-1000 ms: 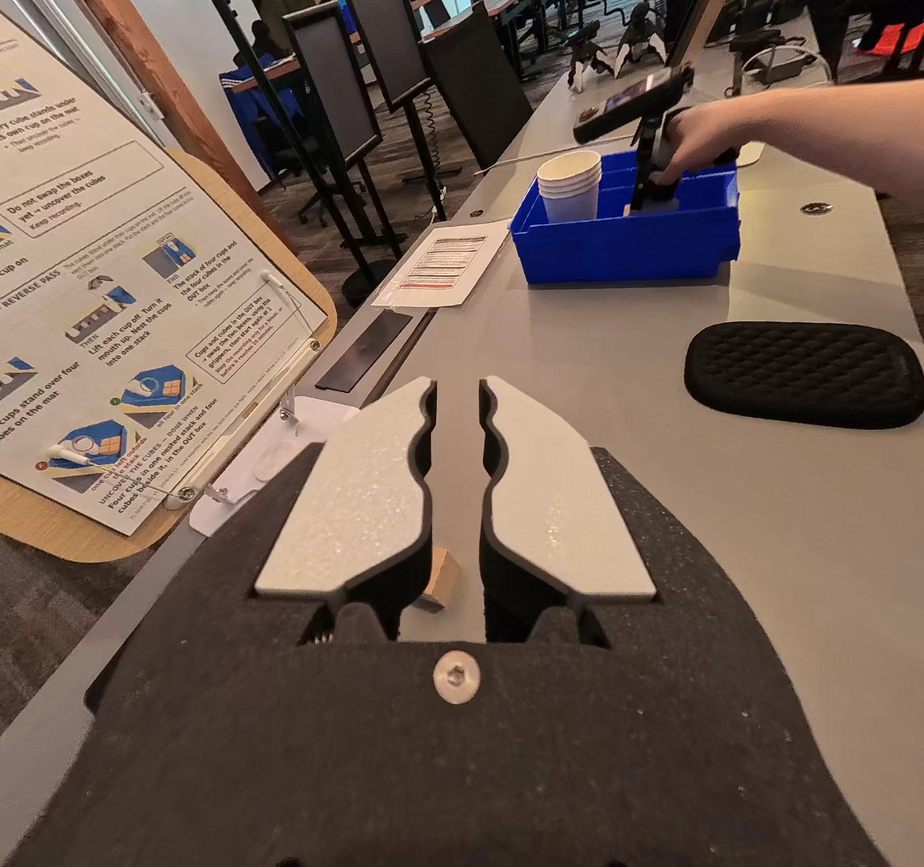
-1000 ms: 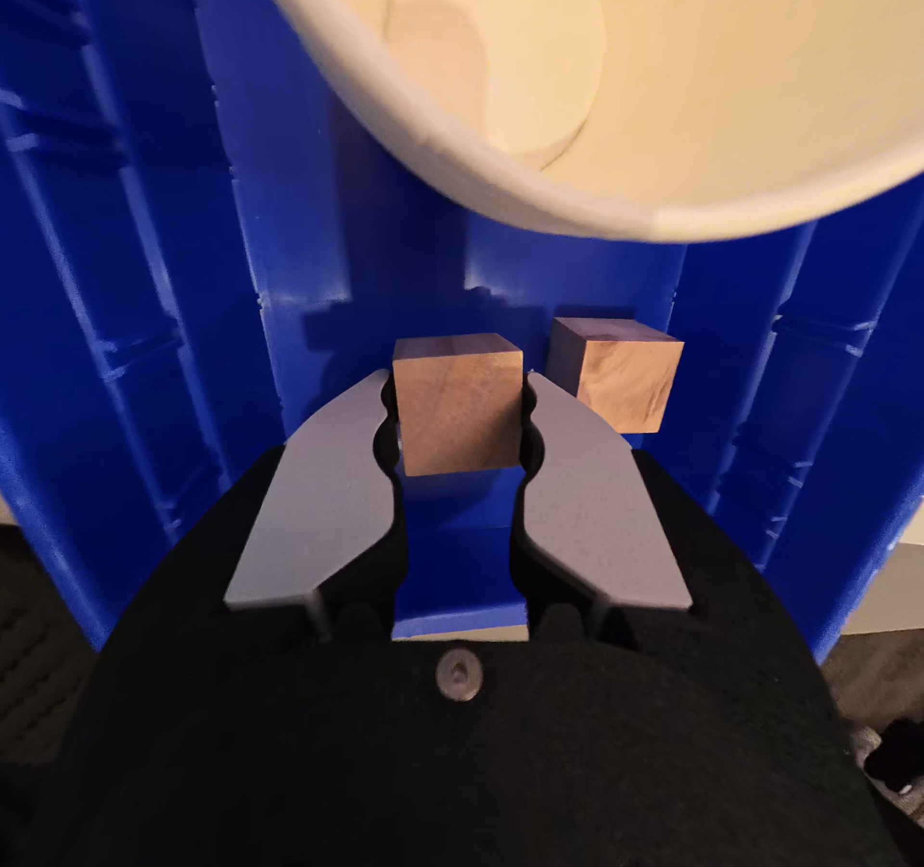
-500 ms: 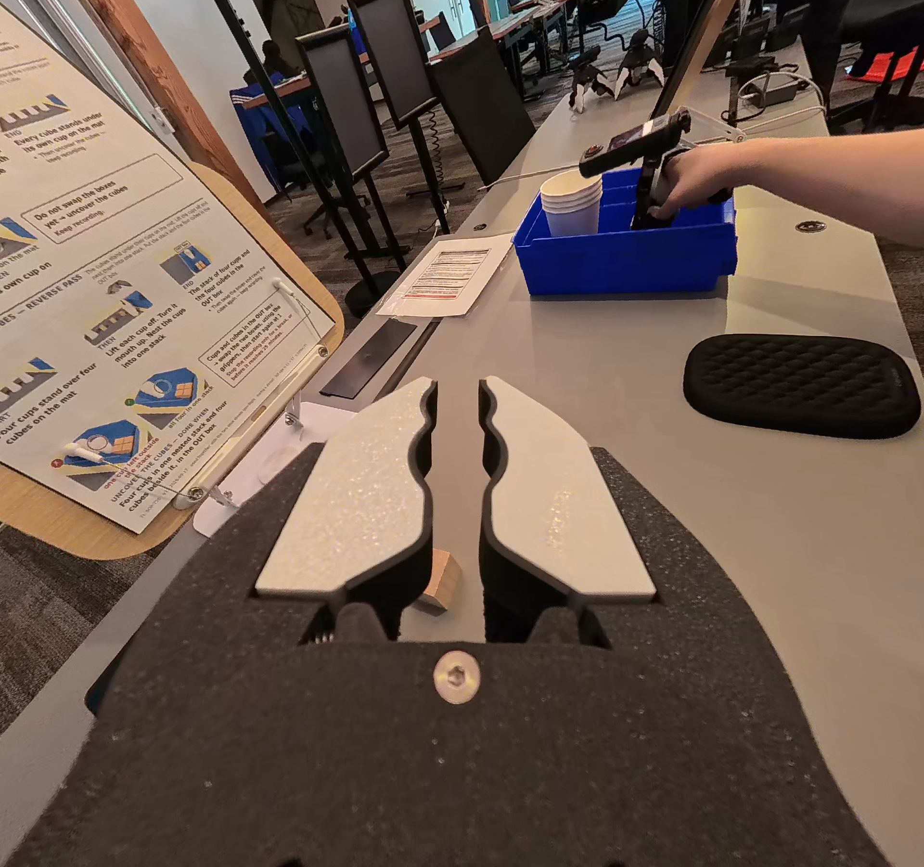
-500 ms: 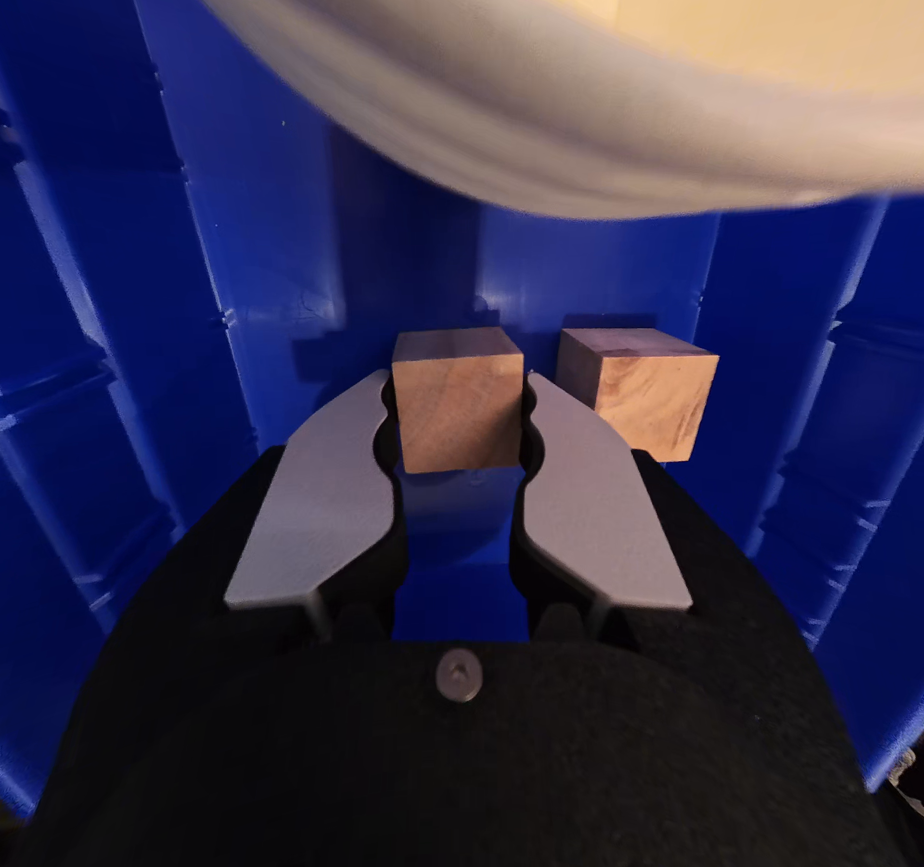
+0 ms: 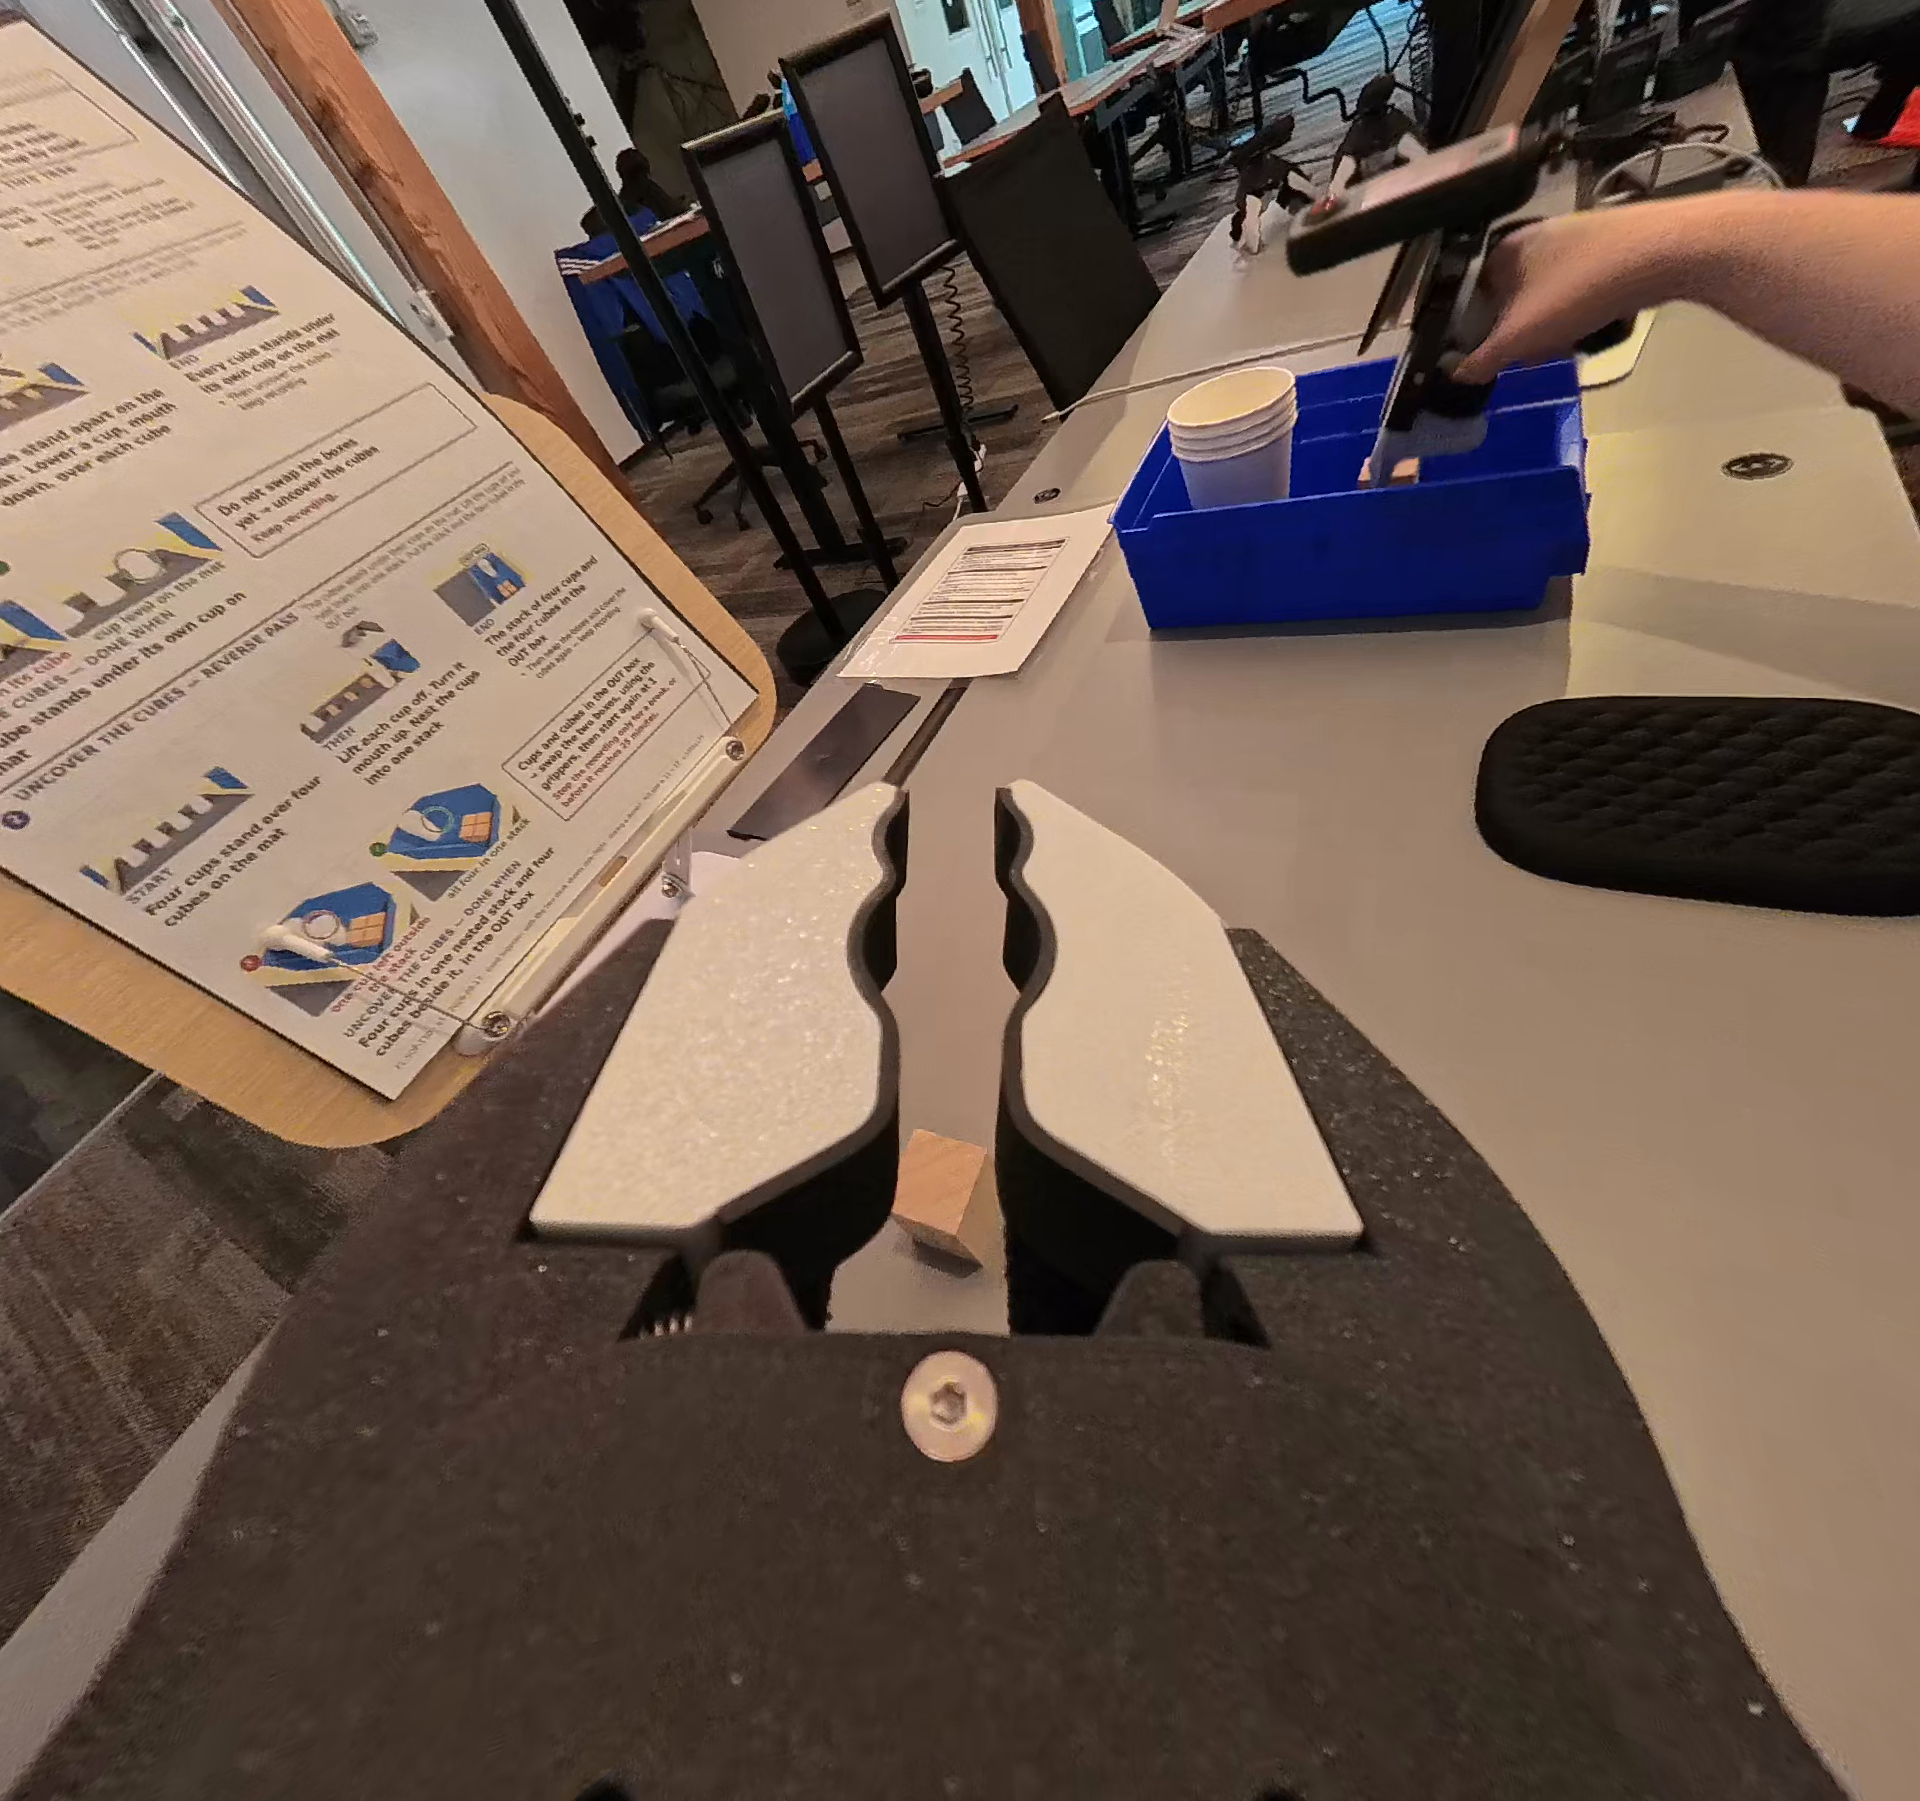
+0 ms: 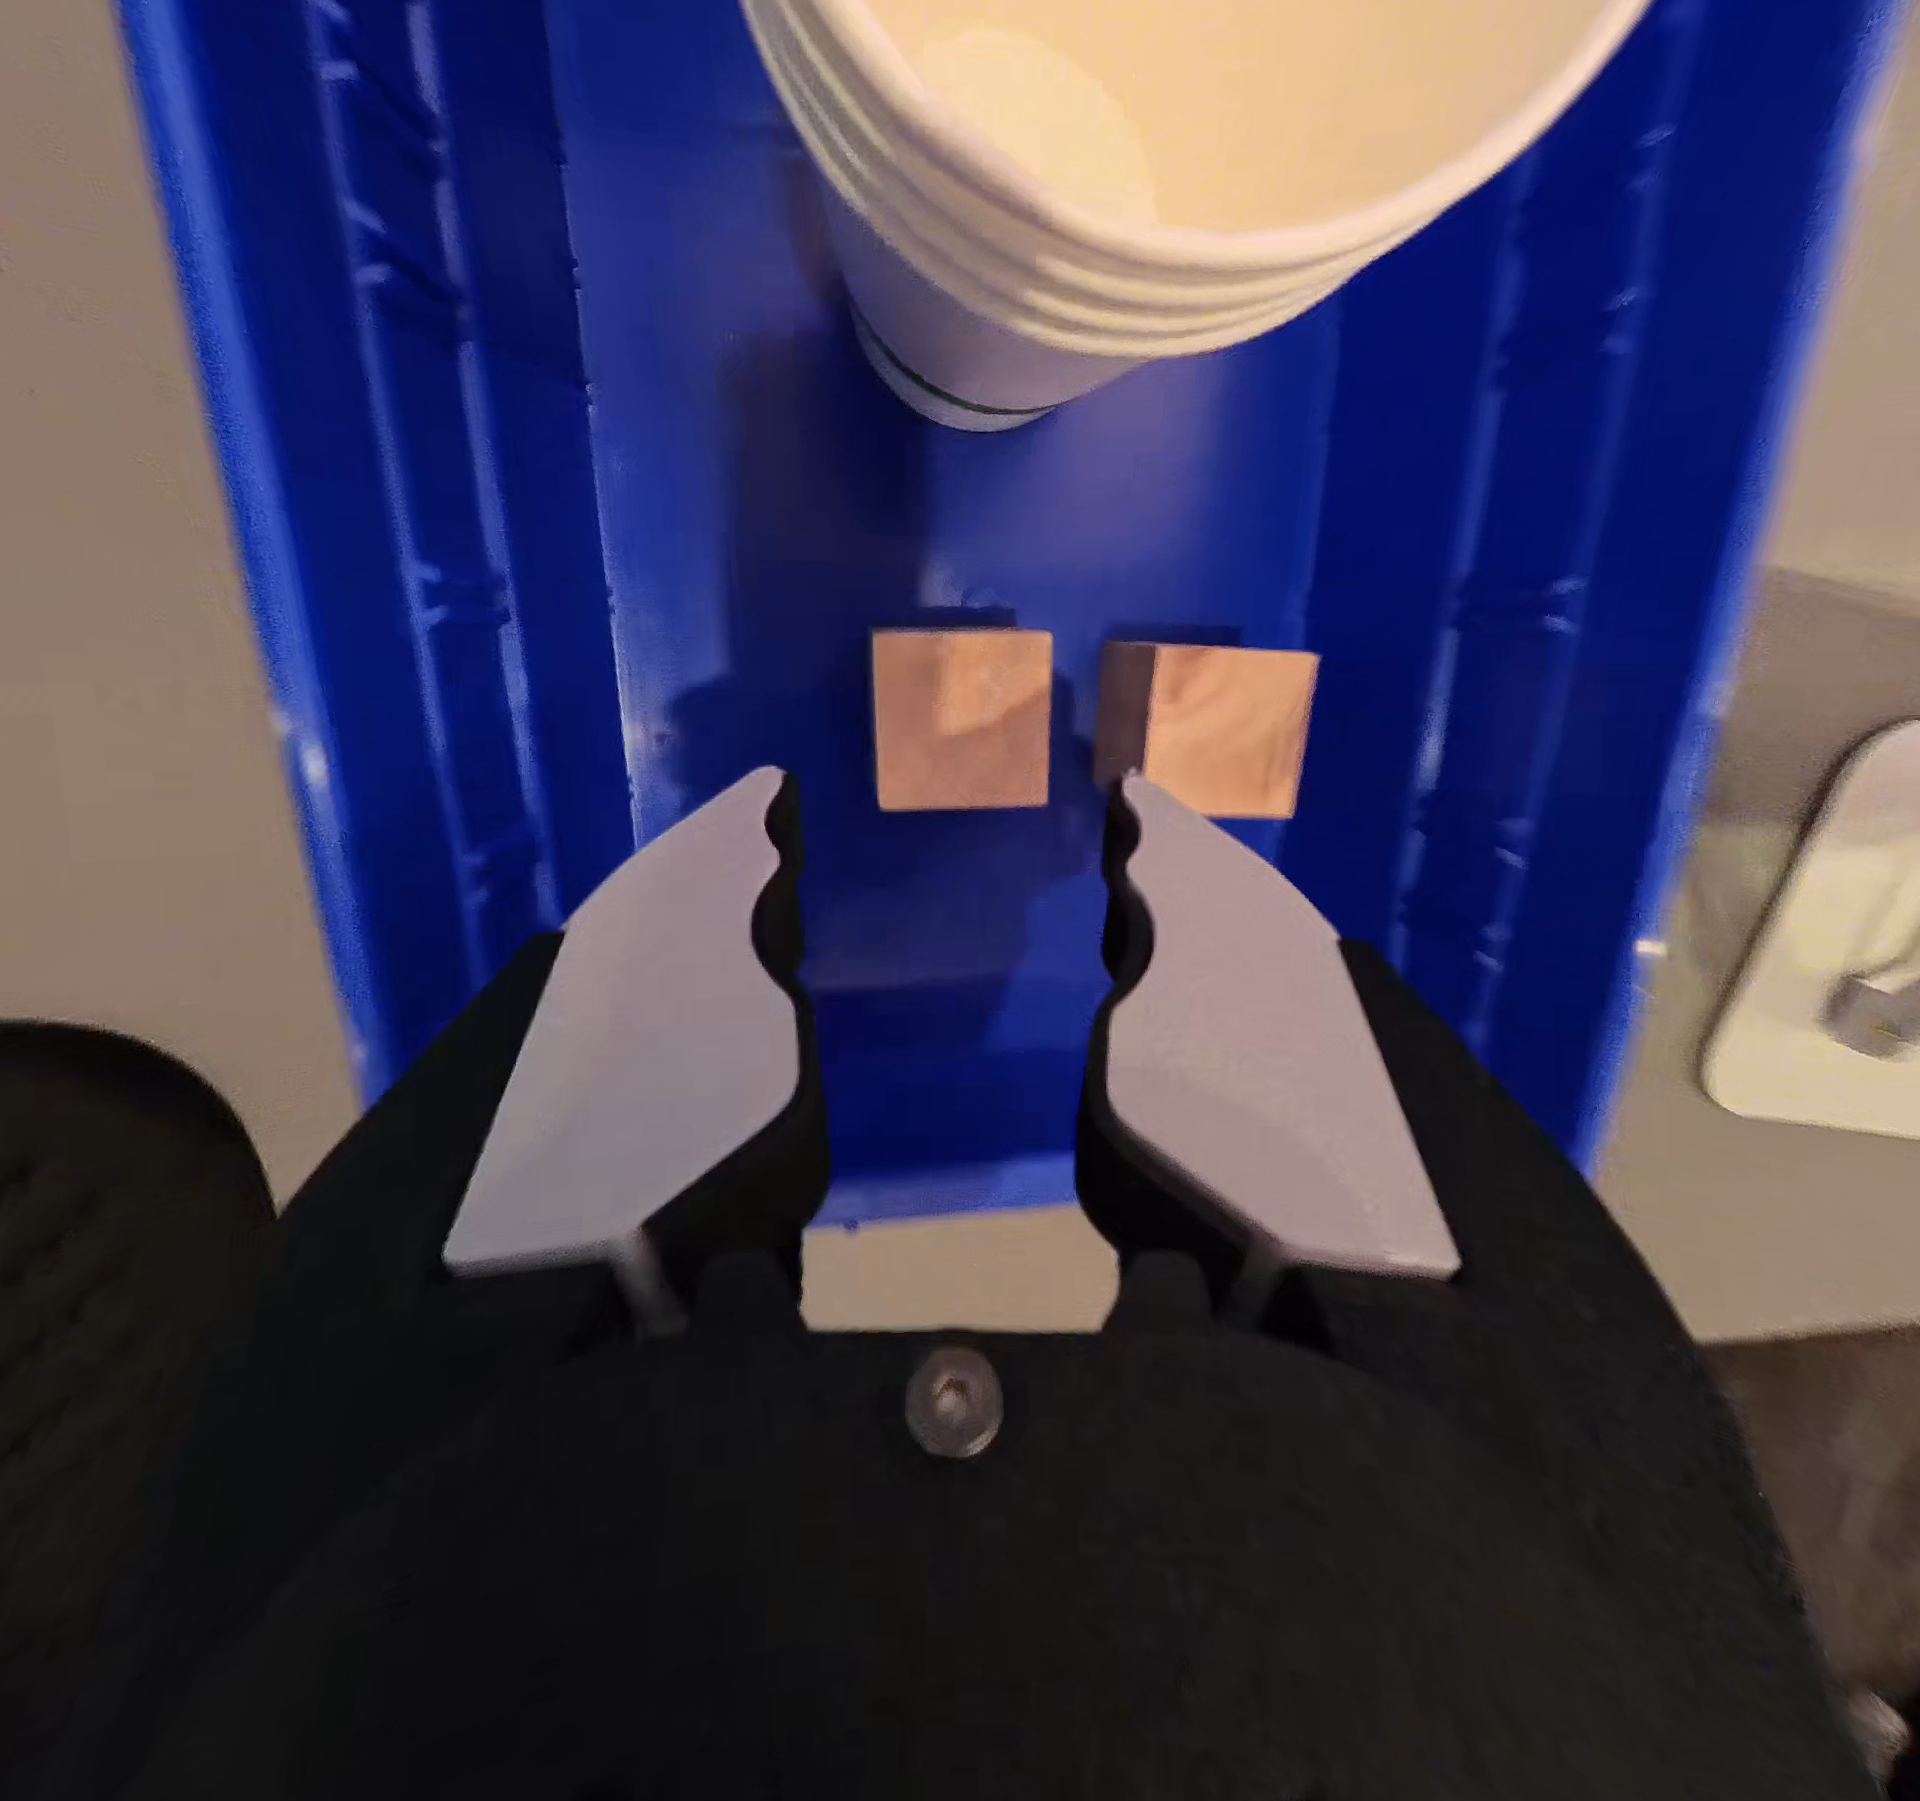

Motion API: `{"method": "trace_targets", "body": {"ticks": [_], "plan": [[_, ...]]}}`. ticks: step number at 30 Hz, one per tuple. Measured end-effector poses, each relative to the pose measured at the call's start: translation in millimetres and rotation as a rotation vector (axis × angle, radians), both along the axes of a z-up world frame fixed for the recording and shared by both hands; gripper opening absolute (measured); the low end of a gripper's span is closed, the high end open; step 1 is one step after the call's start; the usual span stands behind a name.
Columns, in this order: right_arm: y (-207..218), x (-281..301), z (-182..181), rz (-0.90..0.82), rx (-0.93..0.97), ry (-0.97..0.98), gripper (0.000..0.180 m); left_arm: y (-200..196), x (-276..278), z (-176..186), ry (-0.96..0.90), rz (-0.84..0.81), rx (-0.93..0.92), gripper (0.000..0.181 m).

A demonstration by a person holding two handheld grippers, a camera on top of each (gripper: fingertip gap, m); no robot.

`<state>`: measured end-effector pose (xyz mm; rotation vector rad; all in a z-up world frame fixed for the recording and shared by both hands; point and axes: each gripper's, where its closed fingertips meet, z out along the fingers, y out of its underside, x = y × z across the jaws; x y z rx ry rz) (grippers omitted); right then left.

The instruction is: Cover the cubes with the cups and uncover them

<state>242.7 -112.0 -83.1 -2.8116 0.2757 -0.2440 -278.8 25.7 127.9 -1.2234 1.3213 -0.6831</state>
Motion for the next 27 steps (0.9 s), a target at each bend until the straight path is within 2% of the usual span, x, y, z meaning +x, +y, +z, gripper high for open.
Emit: {"method": "trace_targets", "body": {"ticks": [3,6,9,12,16,21,24,27], "plan": [[-0.2,-8.1,45.2,0.034,0.008,-0.110,0.056,0.6,-5.8,7.3,-0.037,0.002,-0.014,0.015],[22.5,-41.5,95.6,0.130,0.099,-0.198,0.054,1.0,-11.3,13.3,-0.069,0.006,-0.027,0.013],[65.4,-116.0,133.9,0.415,0.228,-0.264,0.044,0.8,-16.0,16.4,-0.081,0.018,-0.020,0.012],[105.6,-214.4,148.0,0.726,0.335,-0.235,0.037,2.1,-22.1,17.8,-0.088,0.032,-0.017,0.013],[145.6,-321.7,132.2,1.051,0.353,-0.176,0.028,14.2,-35.0,16.1,-0.078,0.090,0.000,0.014],[185.5,-432.6,87.7,1.401,0.365,-0.057,0.035,32.6,-57.5,16.7,-0.100,0.165,-0.014,0.014],[200.5,-482.2,61.5,1.539,0.367,0.003,0.041,50.9,-76.7,14.0,-0.102,0.251,-0.027,0.015],[214.4,-506.4,29.5,1.609,0.300,0.025,0.049,61.9,-94.4,14.5,-0.110,0.323,-0.027,0.015]]}}
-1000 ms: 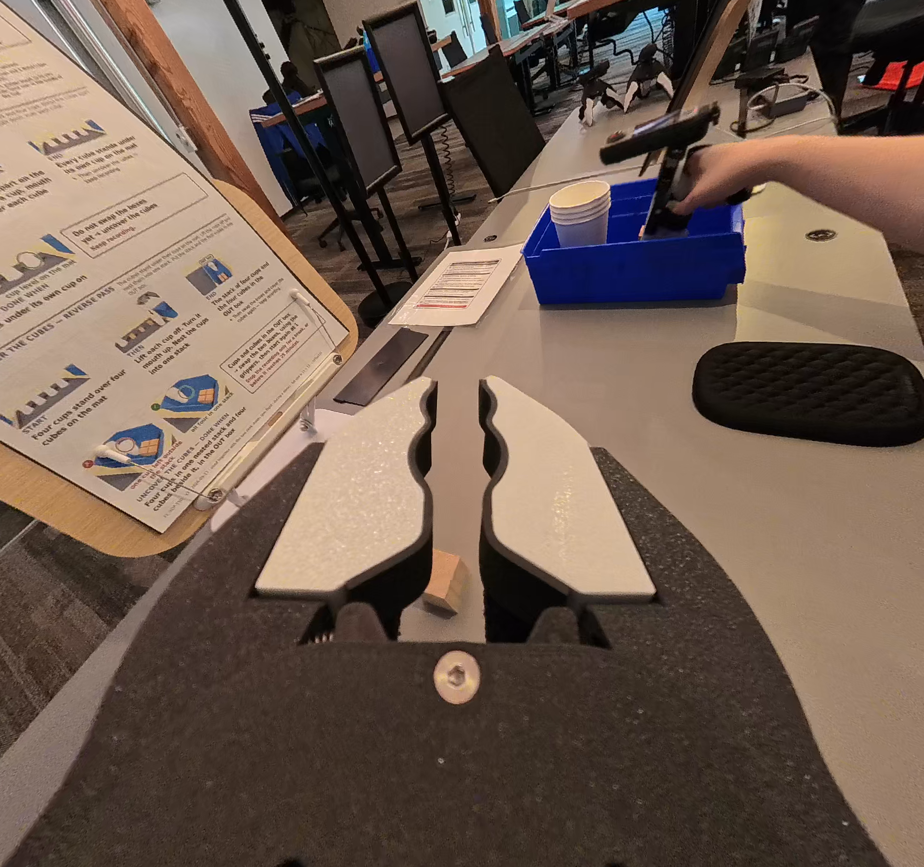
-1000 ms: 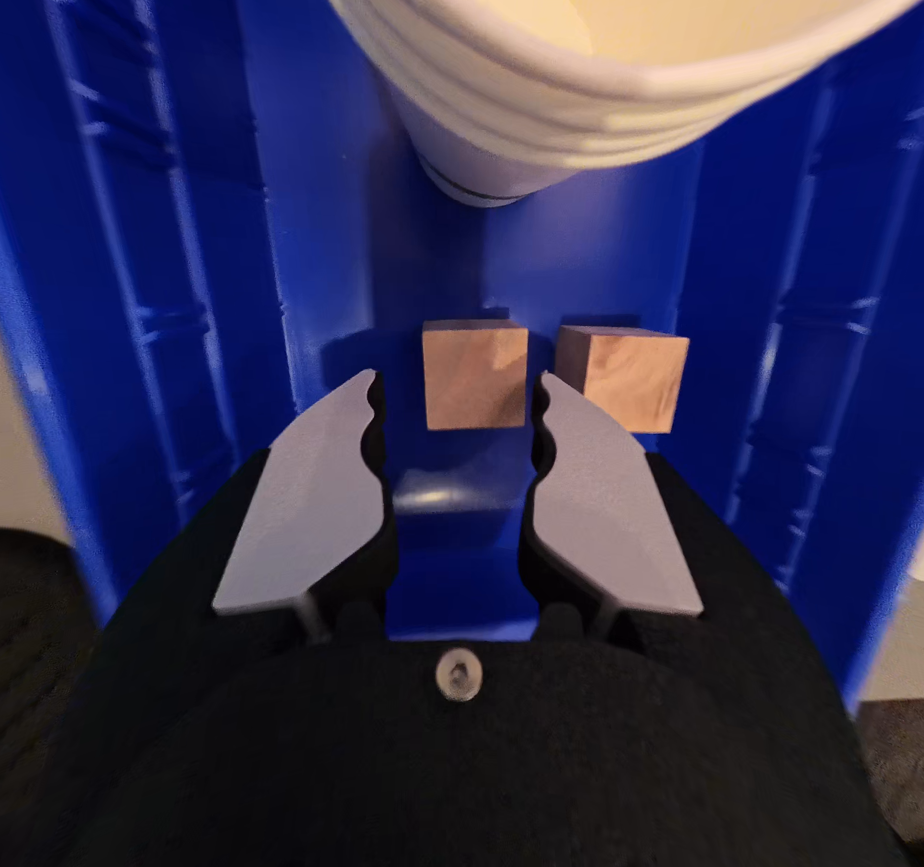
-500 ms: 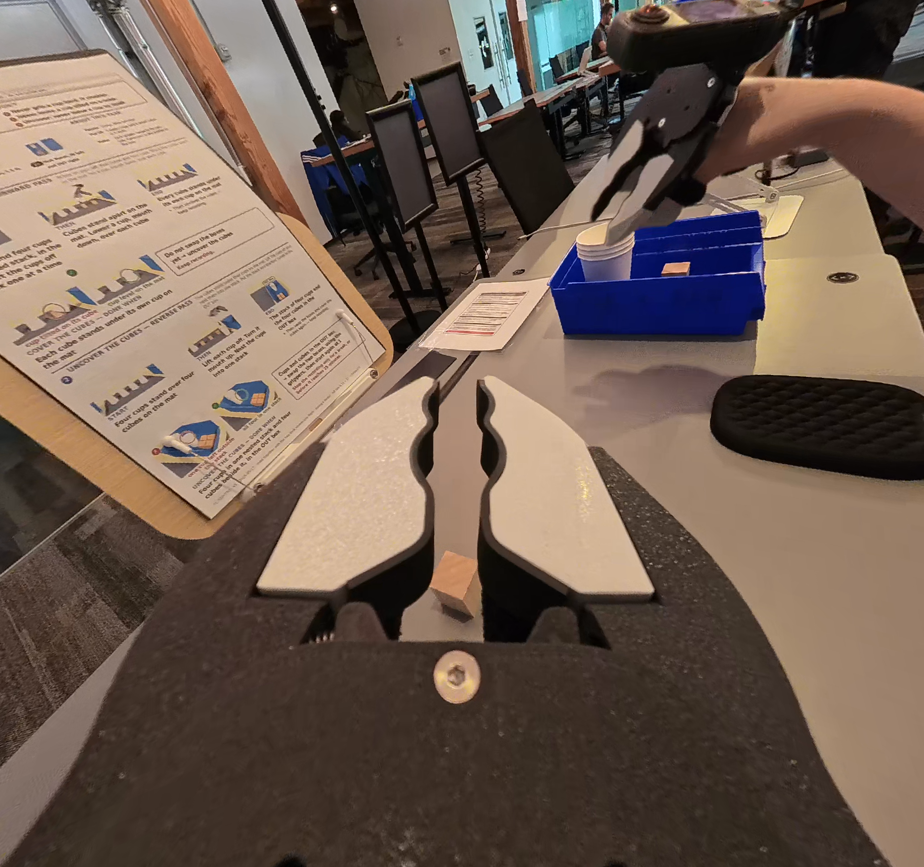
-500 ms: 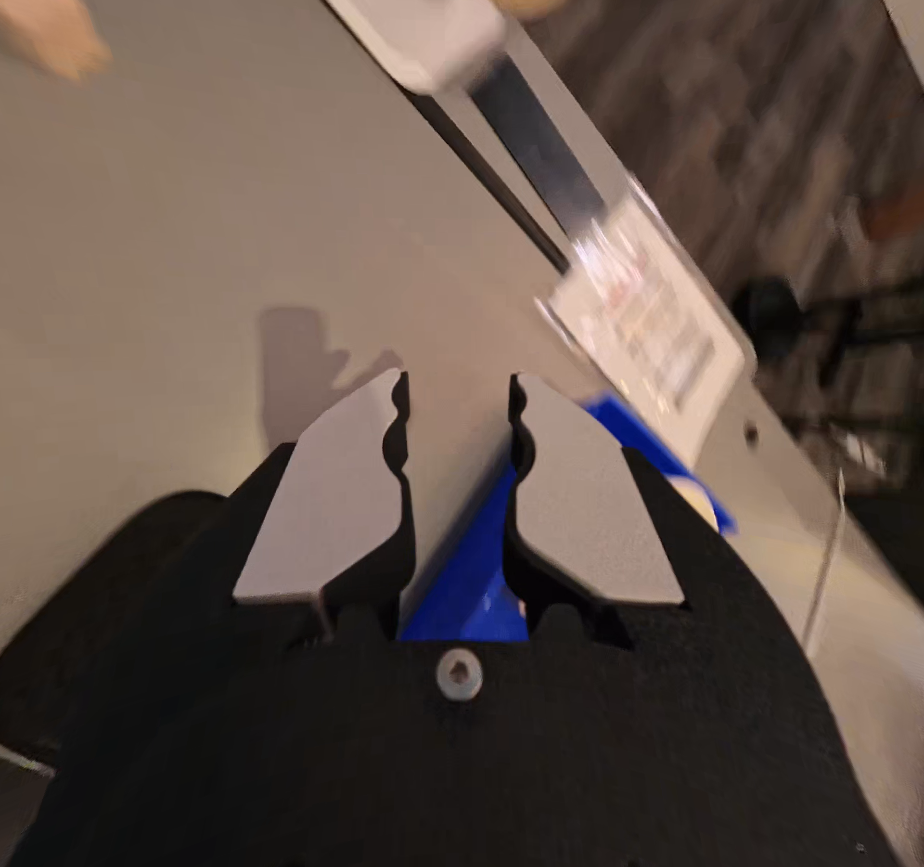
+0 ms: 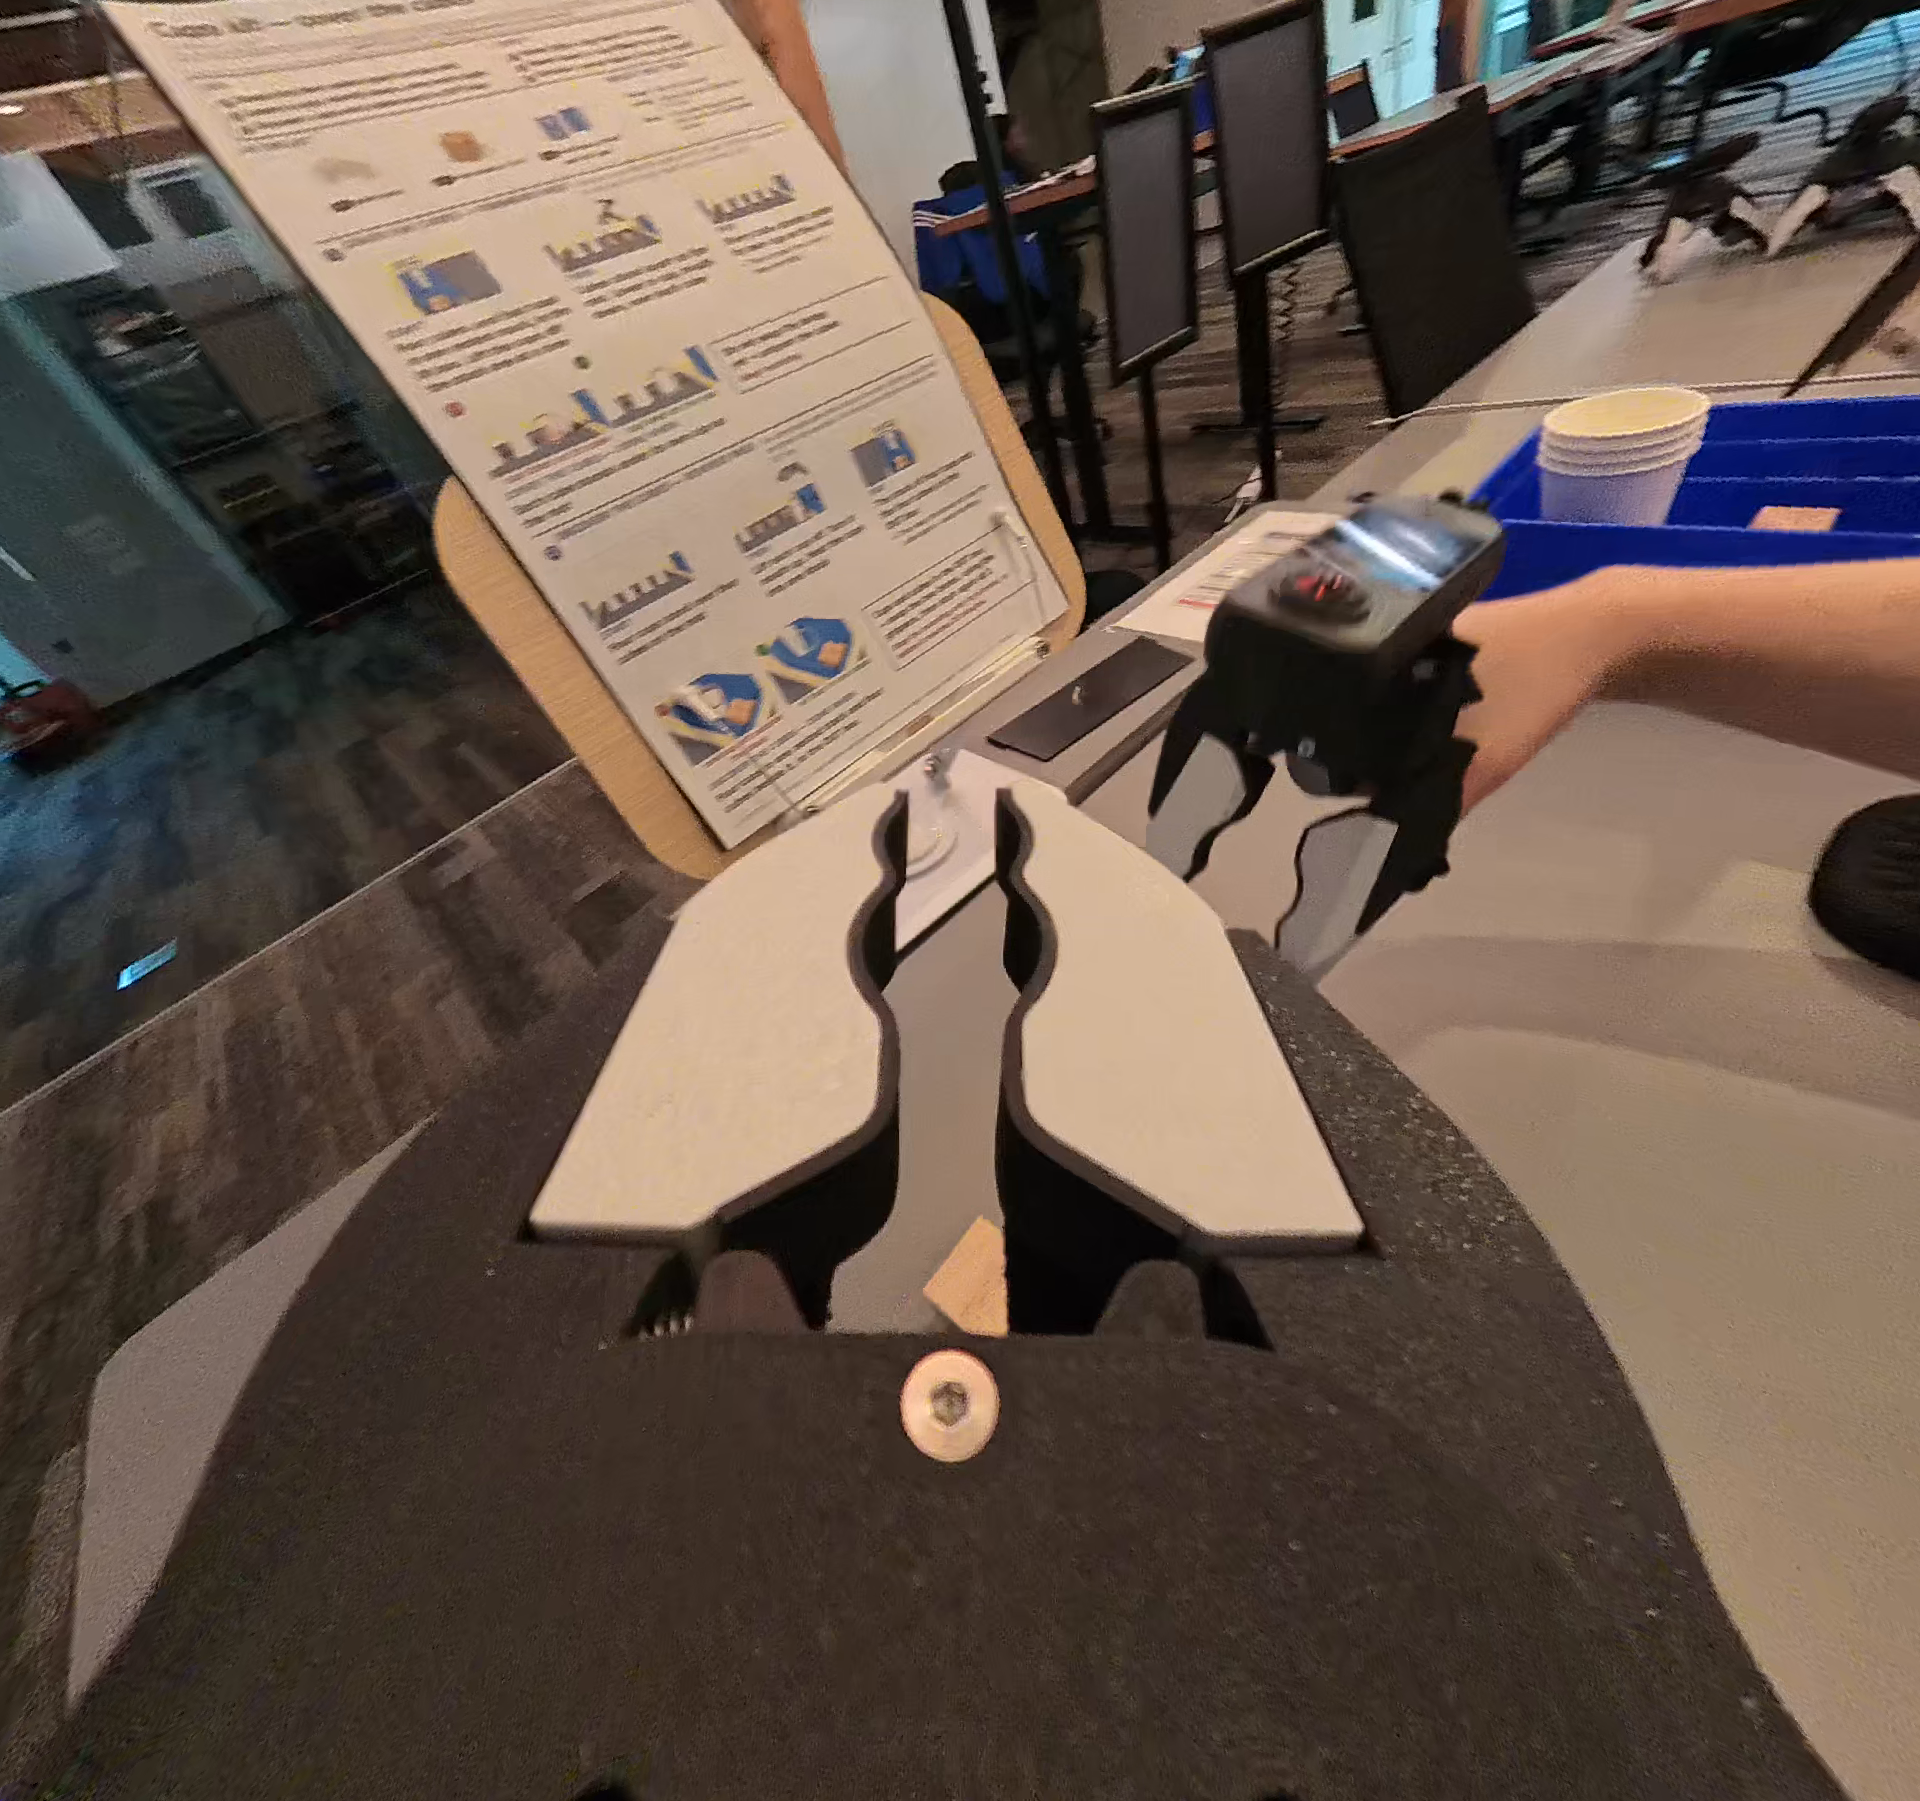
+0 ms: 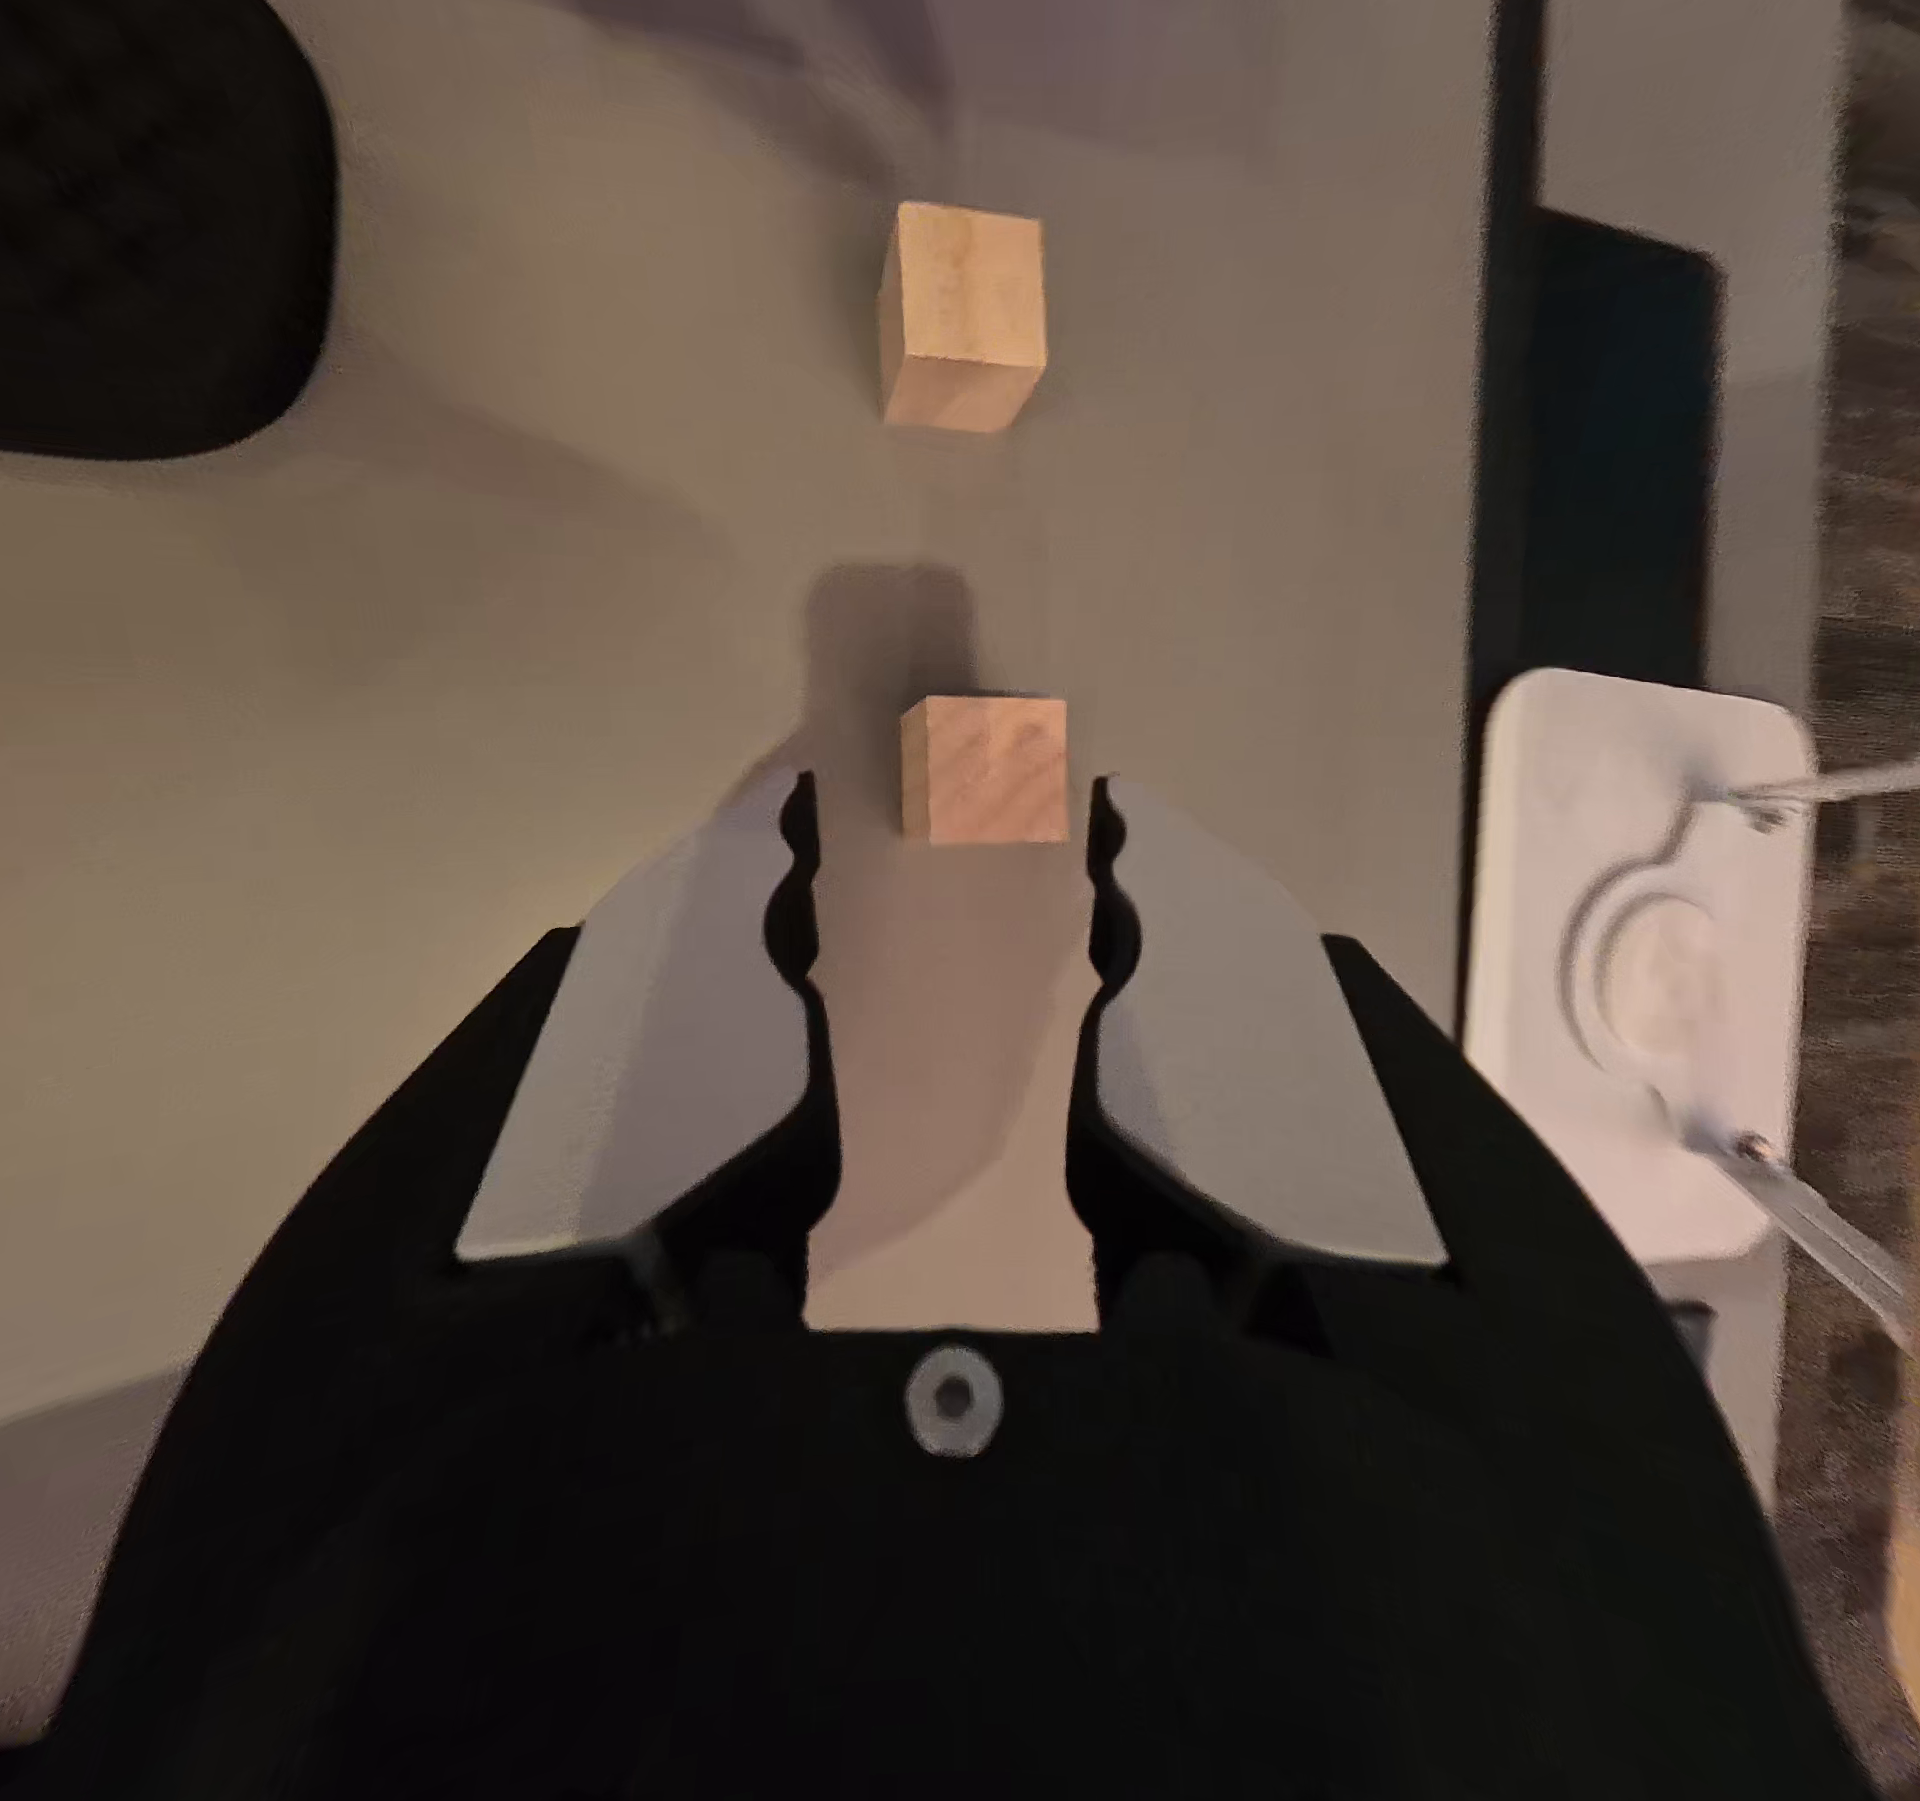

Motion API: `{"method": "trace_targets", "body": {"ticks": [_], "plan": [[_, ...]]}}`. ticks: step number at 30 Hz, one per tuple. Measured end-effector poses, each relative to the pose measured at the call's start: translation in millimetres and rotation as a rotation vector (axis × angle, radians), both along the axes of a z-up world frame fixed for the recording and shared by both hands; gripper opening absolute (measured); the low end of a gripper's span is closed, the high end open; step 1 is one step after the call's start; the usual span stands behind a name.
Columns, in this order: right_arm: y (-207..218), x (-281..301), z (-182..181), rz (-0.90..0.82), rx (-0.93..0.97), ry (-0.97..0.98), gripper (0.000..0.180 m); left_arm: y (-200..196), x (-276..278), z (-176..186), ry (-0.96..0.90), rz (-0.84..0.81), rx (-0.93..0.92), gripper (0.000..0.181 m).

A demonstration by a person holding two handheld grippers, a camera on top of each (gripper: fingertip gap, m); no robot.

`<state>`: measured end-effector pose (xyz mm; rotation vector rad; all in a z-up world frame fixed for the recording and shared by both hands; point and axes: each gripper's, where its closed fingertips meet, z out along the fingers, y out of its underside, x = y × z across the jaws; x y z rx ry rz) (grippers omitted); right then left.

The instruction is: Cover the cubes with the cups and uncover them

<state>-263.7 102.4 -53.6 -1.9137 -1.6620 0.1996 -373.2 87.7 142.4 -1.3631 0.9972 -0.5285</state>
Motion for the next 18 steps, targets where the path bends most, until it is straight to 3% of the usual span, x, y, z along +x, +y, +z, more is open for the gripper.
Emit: {"method": "trace_targets", "body": {"ticks": [3,8,18], "plan": [[11.8,-6.1,-32.4,0.005,-0.074,-0.062,0.062,-1.4,-6.2,4.4,-0.032,-0.010,-0.001,0.015],[26.8,-2.1,-68.6,-0.022,-0.121,-0.151,0.066,-2.5,-4.6,5.5,-0.052,-0.039,-0.012,0.015],[34.1,-1.4,-90.0,-0.037,-0.165,-0.170,0.058,-3.3,5.0,-0.3,-0.008,-0.044,-0.007,0.015]]}}
